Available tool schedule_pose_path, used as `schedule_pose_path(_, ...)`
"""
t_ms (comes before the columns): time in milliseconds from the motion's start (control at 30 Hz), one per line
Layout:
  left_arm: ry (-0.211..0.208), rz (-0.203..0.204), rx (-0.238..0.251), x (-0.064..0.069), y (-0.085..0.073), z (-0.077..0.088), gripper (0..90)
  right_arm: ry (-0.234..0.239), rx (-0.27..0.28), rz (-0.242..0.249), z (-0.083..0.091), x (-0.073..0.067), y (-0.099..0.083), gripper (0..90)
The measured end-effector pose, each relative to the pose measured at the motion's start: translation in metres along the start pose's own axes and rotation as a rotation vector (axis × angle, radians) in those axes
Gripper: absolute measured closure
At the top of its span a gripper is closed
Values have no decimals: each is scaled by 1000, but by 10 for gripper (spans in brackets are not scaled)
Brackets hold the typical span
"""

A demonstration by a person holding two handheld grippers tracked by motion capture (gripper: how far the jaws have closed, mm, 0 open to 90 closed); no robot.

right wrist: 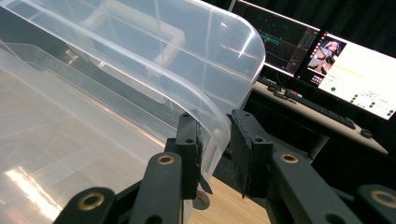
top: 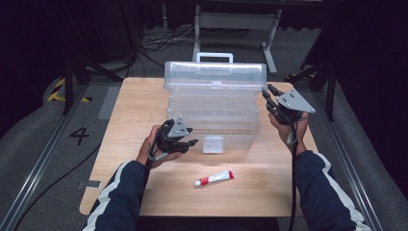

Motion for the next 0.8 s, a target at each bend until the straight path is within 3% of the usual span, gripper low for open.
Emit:
schedule_pose_path(133,9,-5,-12,0,2,-5,553,6,-20,2,-4,1,1,718)
schedule_pose_path(167,2,-7,-20,0,3,-7,553,6,-19,-20,-7,2,1,708)
schedule_pose_path(433,-7,-10,-33,0,7,-13,566,-23,-36,-36,-16,4,5,697)
schedule_pose_path(600,3,1,-27,-3,6,-13,655,-93,-32,-4,-19,0,9,775)
schedule_pose_path(800,-24,3,-22,-6,6,-10,676,-122,-37,27,-21,-1,10,799)
Point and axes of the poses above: each handheld gripper's, and its own axes: z roughly backward along the jaws, y roughly out of its top, x roughly to its right, the point moved 2 cm from there along -z, roughly forward along the jaws, and after that the axes turned 4 degrees about -z, right-handed, at the moved point
